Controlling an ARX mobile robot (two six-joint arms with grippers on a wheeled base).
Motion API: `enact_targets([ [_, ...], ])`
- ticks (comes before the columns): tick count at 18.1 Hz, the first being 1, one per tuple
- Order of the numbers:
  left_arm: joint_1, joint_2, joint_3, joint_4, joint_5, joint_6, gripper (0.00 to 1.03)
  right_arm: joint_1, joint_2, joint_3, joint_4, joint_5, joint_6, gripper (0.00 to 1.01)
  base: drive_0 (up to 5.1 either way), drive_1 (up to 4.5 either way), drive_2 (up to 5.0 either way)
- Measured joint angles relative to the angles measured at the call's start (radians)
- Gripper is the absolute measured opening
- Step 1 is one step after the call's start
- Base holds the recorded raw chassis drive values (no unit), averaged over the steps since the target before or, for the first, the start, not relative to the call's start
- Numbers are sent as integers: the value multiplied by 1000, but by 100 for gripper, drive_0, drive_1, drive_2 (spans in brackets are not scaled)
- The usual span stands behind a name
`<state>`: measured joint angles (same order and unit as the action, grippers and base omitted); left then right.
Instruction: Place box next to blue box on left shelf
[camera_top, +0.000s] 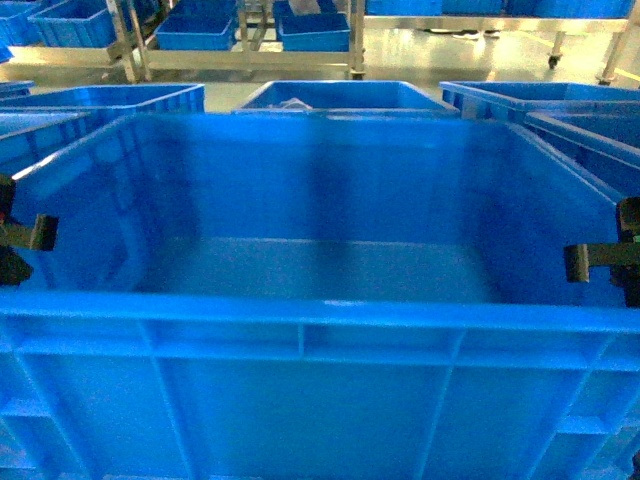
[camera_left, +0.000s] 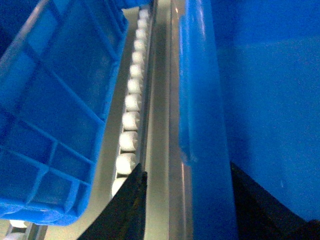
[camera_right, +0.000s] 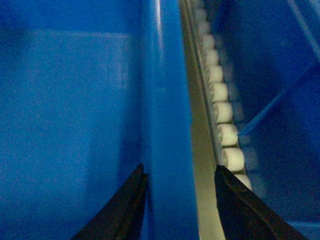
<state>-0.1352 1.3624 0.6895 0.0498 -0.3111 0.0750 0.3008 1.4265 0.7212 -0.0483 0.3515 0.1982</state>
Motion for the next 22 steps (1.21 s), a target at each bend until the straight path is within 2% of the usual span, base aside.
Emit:
enact_targets([
  [3,1,-47,3,73,-22,-25,63,7,-60,-14,130,4,-23,58,0,0,0],
  [5,0,-134,26,144,-2,-59,84,15,-174,-11,316,23,-59,80,0,0,0],
  [6,0,-159,41,164,10,-71,97,22,-215,-10,359,28,-69,93,0,0,0],
  [7,1,-172,41,169,10,-70,98,21,-230,-15,364,35,-69,100,0,0,0],
  [9,8,-177,19,190,-11,-55,98,27,-233,-64,373,119,-111,98,0,0,0],
  [11,12,-178,17,190,-15,-47,98,27,-233,-66,379,129,-126,98,0,0,0],
  [12,32,-180,-32,349,66,-53,91,27,-233,-66,385,126,-132,98,0,0,0],
  [13,48,-220,-128,494,179,-61,79,-3,-246,-131,571,13,-158,87,0,0,0],
  [14,56,-266,-218,569,226,-68,66,-35,-298,-222,672,-66,-172,74,0,0,0],
  [16,74,-336,-328,616,248,-69,39,-94,-391,-359,722,-136,-182,47,0,0,0],
  [17,119,-376,-380,619,304,-69,26,-116,-429,-409,724,-162,-185,34,0,0,0],
  [18,140,-409,-419,624,302,-70,14,-135,-471,-453,724,-182,-188,21,0,0,0],
  [19,138,-453,-459,624,308,-73,0,-157,-515,-490,723,-205,-190,6,0,0,0],
  [20,134,-490,-490,617,311,-72,1,-173,-555,-523,716,-222,-193,2,0,0,0],
  [22,135,-563,-542,594,311,-72,1,-203,-632,-576,689,-249,-193,2,0,0,0],
])
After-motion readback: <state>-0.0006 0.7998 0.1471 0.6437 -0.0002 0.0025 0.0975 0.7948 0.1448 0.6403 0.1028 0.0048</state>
